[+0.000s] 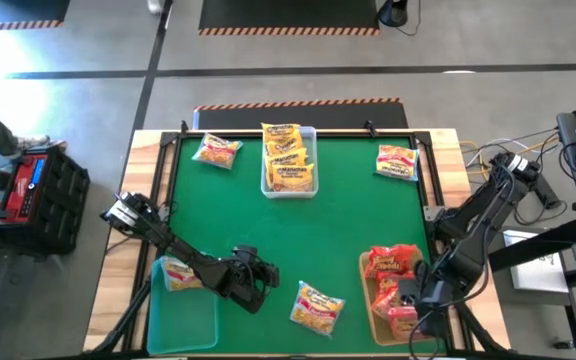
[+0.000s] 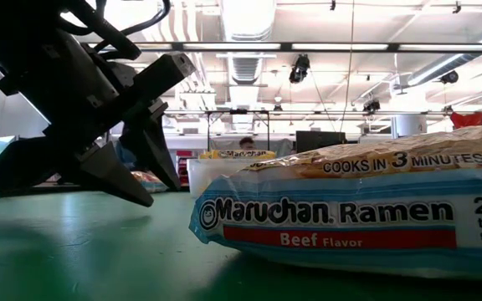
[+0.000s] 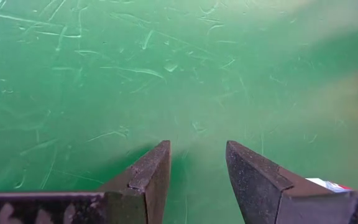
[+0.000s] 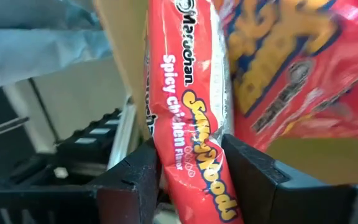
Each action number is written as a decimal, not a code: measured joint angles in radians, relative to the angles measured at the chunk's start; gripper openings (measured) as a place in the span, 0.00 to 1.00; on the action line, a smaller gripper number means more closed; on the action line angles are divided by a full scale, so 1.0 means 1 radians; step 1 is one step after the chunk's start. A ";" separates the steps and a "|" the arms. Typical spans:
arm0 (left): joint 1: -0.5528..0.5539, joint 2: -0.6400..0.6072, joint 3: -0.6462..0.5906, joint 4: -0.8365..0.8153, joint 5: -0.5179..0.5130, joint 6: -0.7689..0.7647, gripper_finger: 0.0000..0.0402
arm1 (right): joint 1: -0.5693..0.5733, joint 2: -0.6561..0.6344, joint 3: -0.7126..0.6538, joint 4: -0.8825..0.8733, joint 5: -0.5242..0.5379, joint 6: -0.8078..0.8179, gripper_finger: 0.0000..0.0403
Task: Sort Maruchan noodles
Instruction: Put the orange noodle pack into the orange bin, then put the top left blue noodle pack into the blue bin
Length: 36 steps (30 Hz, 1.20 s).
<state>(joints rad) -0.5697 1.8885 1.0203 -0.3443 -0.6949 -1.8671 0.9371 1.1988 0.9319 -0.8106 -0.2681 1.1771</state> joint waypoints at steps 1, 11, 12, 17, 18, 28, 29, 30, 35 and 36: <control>0.000 0.000 0.000 0.000 0.000 0.000 0.35 | -0.001 0.000 -0.003 -0.002 0.011 -0.010 0.39; 0.001 0.000 -0.001 -0.002 -0.003 0.000 0.35 | -0.002 0.000 0.027 -0.077 0.039 -0.059 0.47; 0.002 0.000 -0.001 -0.002 -0.003 0.000 0.35 | -0.004 0.000 0.039 -0.104 0.052 -0.068 0.48; 0.002 0.000 -0.002 -0.001 -0.004 0.000 0.35 | -0.019 0.000 0.107 -0.191 0.127 -0.120 0.48; 0.002 0.000 -0.002 -0.001 -0.004 0.000 0.35 | -0.022 0.000 0.117 -0.190 0.137 -0.128 0.48; 0.002 0.001 0.012 0.022 -0.054 -0.009 0.35 | -0.082 0.000 0.173 -0.185 0.285 -0.294 0.48; 0.002 0.001 0.020 0.029 -0.087 -0.003 0.35 | -0.097 0.000 0.178 -0.185 0.338 -0.316 0.48; 0.002 0.001 0.030 0.029 -0.125 0.009 0.35 | -0.114 0.000 0.182 -0.185 0.390 -0.338 0.48; 0.035 0.001 0.083 0.027 -0.212 0.071 0.35 | -0.218 0.000 0.178 -0.193 0.589 -0.427 0.48; 0.046 0.001 0.094 0.025 -0.209 0.090 0.35 | -0.244 -0.001 0.171 -0.195 0.599 -0.450 0.48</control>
<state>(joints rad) -0.5238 1.8893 1.1142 -0.3196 -0.9044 -1.7770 0.6930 1.1982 1.1028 -1.0059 0.3304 0.7271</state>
